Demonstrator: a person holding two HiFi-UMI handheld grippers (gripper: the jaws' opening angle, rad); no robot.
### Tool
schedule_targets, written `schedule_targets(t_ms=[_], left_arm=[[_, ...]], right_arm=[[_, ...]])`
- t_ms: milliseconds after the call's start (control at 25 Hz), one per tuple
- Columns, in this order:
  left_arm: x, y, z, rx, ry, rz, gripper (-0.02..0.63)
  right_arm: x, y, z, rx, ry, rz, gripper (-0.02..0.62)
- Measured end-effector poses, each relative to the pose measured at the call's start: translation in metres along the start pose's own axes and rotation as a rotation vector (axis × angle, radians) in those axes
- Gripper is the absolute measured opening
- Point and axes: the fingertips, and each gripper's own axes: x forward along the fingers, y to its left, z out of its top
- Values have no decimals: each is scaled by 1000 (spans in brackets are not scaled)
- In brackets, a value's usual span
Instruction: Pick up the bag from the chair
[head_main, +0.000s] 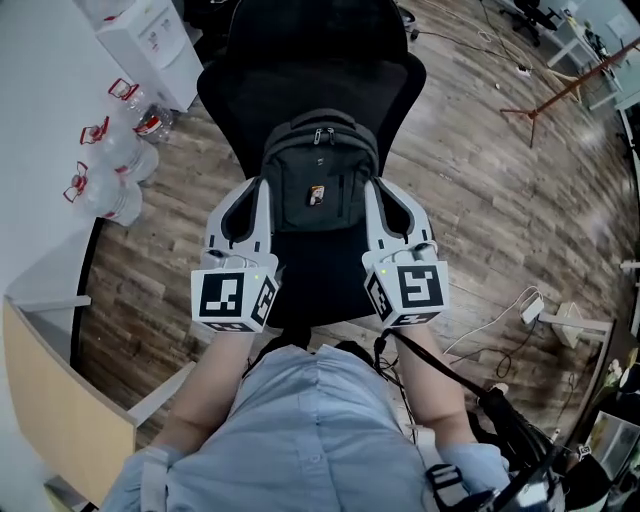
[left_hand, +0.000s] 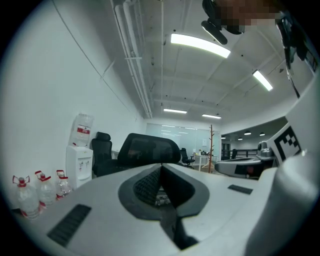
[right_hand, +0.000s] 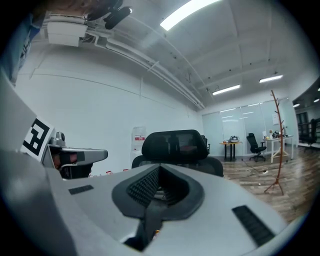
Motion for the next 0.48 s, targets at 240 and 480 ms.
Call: schedule_targets(t_ms=[240,480], left_arm=[[29,20,8,3,-2,-13,2],[48,18,-33,-1,57,-10,2]], right_arm=[[15,-18,11,-4,-9,-32,2],[36,-46,-28,33,45,22,3]])
